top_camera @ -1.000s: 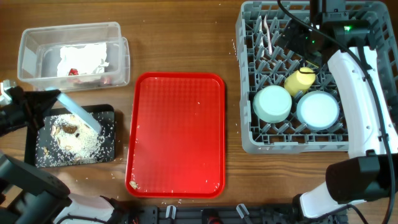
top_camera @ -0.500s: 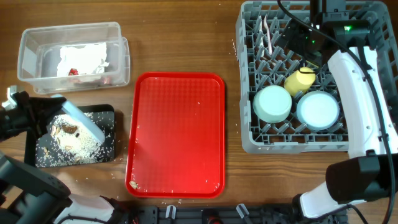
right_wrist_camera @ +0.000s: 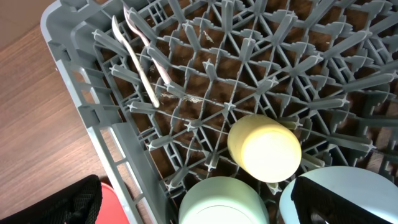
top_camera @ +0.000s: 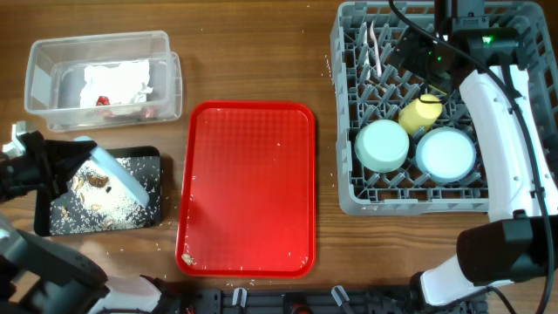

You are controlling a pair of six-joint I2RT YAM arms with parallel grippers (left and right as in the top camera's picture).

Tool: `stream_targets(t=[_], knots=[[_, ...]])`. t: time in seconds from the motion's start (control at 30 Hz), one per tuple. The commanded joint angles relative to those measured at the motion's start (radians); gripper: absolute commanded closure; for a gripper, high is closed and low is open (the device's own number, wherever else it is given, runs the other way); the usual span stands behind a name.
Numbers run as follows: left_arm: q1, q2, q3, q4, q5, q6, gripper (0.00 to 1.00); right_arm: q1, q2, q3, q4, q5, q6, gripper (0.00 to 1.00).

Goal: Sort waste into correct bins and load items into the dishwasher rack
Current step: 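Carry the emptied light-blue plate back and lower it onto the red tray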

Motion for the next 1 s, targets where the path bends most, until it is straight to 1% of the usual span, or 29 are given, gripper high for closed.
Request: stream_targets(t=[0.0, 0.1, 0.23, 0.4, 0.47, 0.53, 0.57, 0.67, 0.73, 0.8, 0.97], knots=[[0.002, -0.118, -0.002, 0.005, -0.038, -0.048, 0.96, -0.001, -0.031, -0.001, 0.002, 0.017, 0.0, 0.0], [-0.01, -0.194, -0.002, 0.014, -0.088, -0.112, 0.96, -0.001, -0.031, -0.001, 0.002, 0.018, 0.001, 0.0], [-0.067, -0.335, -0.002, 0.016, -0.211, -0.233, 0.96, -0.001, -0.031, -0.001, 0.002, 0.017, 0.0, 0.0], [-0.216, -0.446, -0.002, 0.047, -0.222, -0.333, 0.96, -0.001, -0.031, -0.001, 0.002, 0.017, 0.0, 0.0], [-0.293, -0.47, -0.002, 0.077, -0.267, -0.403, 0.96, -0.001, -0.031, -0.001, 0.002, 0.017, 0.0, 0.0], [-0.375, -0.482, -0.002, 0.114, -0.347, -0.483, 0.96, -0.001, -0.031, -0.001, 0.002, 0.017, 0.0, 0.0], [-0.42, -0.483, -0.002, 0.134, -0.382, -0.508, 0.96, -0.001, -0.031, -0.001, 0.002, 0.018, 0.0, 0.0], [-0.577, -0.476, -0.002, 0.191, -0.423, -0.517, 0.96, -0.001, -0.031, -0.001, 0.002, 0.017, 0.0, 0.0], [-0.694, -0.465, -0.002, 0.227, -0.469, -0.581, 0.96, -0.001, -0.031, -0.001, 0.002, 0.017, 0.001, 0.0], [-0.813, -0.449, -0.002, 0.264, -0.557, -0.686, 0.96, -0.001, -0.031, -0.001, 0.002, 0.018, 0.001, 0.0], [-1.082, -0.37, -0.002, 0.341, -0.802, -0.864, 0.96, -0.001, -0.031, -0.001, 0.002, 0.017, 0.0, 0.0]])
